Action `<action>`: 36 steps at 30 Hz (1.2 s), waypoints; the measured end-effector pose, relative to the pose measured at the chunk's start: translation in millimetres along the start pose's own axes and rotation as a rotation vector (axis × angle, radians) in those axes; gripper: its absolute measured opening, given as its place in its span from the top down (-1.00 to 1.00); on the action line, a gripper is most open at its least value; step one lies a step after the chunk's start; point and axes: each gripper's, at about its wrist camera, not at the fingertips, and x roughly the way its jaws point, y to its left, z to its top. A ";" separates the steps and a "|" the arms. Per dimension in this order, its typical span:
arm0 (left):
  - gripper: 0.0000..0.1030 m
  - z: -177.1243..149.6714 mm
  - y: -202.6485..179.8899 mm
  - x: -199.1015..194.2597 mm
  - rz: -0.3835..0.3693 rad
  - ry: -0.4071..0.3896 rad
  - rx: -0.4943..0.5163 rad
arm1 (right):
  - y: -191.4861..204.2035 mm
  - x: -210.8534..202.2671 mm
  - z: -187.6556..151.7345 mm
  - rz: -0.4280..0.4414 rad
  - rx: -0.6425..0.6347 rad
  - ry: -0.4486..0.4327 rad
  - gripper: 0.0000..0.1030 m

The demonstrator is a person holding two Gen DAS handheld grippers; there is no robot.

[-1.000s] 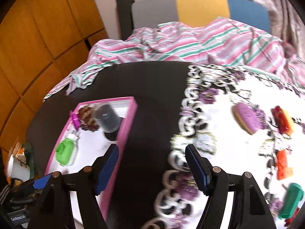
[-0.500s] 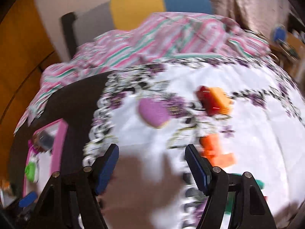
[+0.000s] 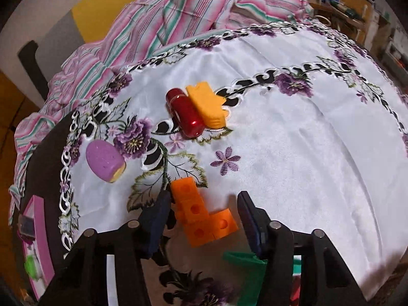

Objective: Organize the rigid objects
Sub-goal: 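Move the right tool to the orange L-shaped block and grasp it, then grasp the lavender oval brush with the left tool while the right holds the orange block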

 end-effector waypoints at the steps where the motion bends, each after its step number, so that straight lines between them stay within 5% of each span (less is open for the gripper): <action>1: -0.19 0.3 -1.3 1.8 0.000 0.005 -0.001 | -0.4 2.2 0.4 0.008 0.004 0.008 -0.04; 11: -0.19 6.7 -19.8 13.5 -0.004 0.018 0.038 | 17.0 11.9 1.1 -0.058 -0.119 0.026 0.14; 19: -0.19 23.9 -42.5 34.7 -0.009 0.041 0.068 | 7.3 7.5 1.6 -0.011 -0.058 0.018 0.15; 26: -0.19 63.3 -69.8 68.6 0.014 0.057 0.111 | -4.1 -1.6 1.2 0.037 0.019 -0.013 0.15; 31: -0.52 97.0 -98.4 98.1 0.075 0.026 0.213 | -7.6 -4.6 2.0 0.074 0.053 -0.021 0.15; 36: -0.52 123.6 -109.8 146.0 0.112 0.106 0.223 | -12.2 -4.8 2.9 0.101 0.089 -0.019 0.15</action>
